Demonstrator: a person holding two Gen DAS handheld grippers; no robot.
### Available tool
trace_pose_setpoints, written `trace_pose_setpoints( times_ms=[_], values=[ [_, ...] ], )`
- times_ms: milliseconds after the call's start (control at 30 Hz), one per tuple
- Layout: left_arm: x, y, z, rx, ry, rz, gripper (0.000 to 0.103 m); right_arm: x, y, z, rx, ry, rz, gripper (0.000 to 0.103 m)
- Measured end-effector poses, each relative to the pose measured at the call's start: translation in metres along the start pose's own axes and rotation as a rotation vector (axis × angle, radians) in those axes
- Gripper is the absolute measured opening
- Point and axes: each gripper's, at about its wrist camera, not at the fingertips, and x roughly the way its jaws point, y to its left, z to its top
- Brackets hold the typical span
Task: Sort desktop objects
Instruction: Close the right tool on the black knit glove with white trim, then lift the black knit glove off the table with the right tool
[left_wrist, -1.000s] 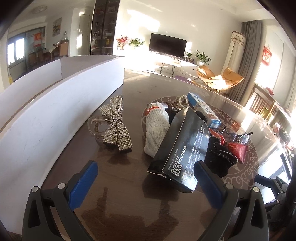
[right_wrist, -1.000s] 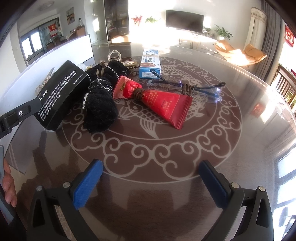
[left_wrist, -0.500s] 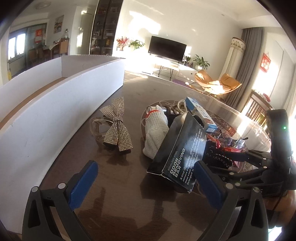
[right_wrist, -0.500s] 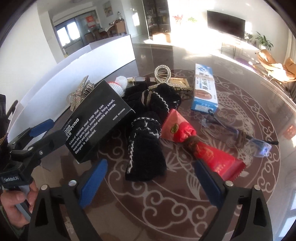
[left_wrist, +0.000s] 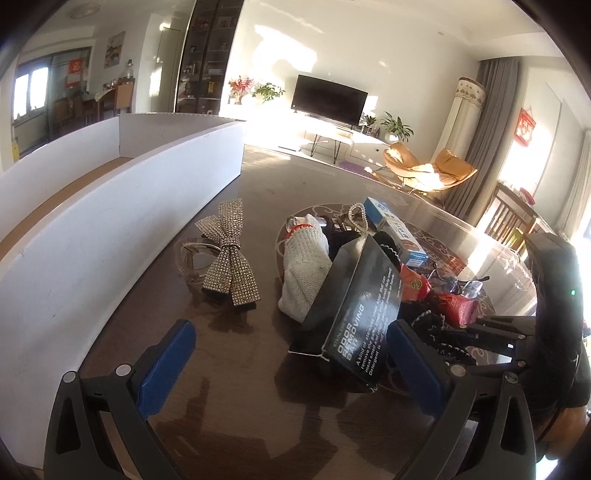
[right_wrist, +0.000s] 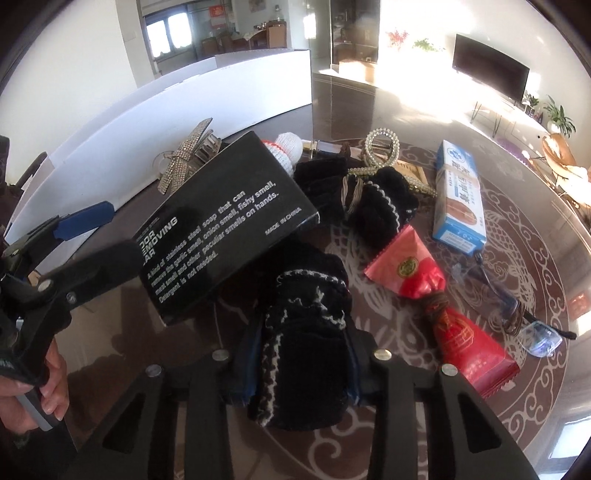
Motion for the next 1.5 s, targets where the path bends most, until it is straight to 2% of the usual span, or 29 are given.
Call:
trace_pose_setpoints(
  times_ms=[100,267,400,533,600,633,667,733,1067,1167,1500],
  values=[
    [0.0,-0.005,-0.001,0.019,0.003,-0.039,0.103,-0.016,-0.004,-0.025,0.03,-0.008,-0.019,0.037],
    [0.006,-0.026,-0.007,0.106,0.03,-0.06,0.103,-0.045,-0.016,-0.072,0.056,-0.025,-0.126,0.038],
    [0.01,-0.041,-0.013,0.174,0.048,-0.055,0.103,-0.064,-0.029,-0.095,0.08,-0.044,-0.192,0.038],
    [0.011,-0.045,-0.015,0.197,0.054,-0.063,0.103,-0.073,-0.038,-0.111,0.13,-0.048,-0.217,0.039],
    [0.011,-0.045,-0.015,0.197,0.056,-0.067,0.103,-0.074,-0.041,-0.115,0.149,-0.054,-0.229,0.044],
    [0.011,-0.045,-0.016,0.195,0.058,-0.068,0.103,-0.076,-0.043,-0.121,0.158,-0.056,-0.229,0.052],
    [0.012,-0.045,-0.015,0.194,0.059,-0.069,0.103,-0.076,-0.044,-0.121,0.165,-0.058,-0.23,0.067],
    [0.011,-0.045,-0.015,0.191,0.058,-0.07,0.103,-0.075,-0.043,-0.124,0.167,-0.066,-0.241,0.08],
    [0.013,-0.043,-0.014,0.172,0.055,-0.076,0.103,-0.072,-0.045,-0.13,0.187,-0.074,-0.246,0.09],
    [0.013,-0.044,-0.014,0.182,0.053,-0.075,0.103,-0.07,-0.045,-0.129,0.193,-0.066,-0.256,0.097],
    [0.012,-0.044,-0.012,0.182,0.044,-0.065,0.103,-0.069,-0.046,-0.13,0.203,-0.061,-0.254,0.098]
  ],
)
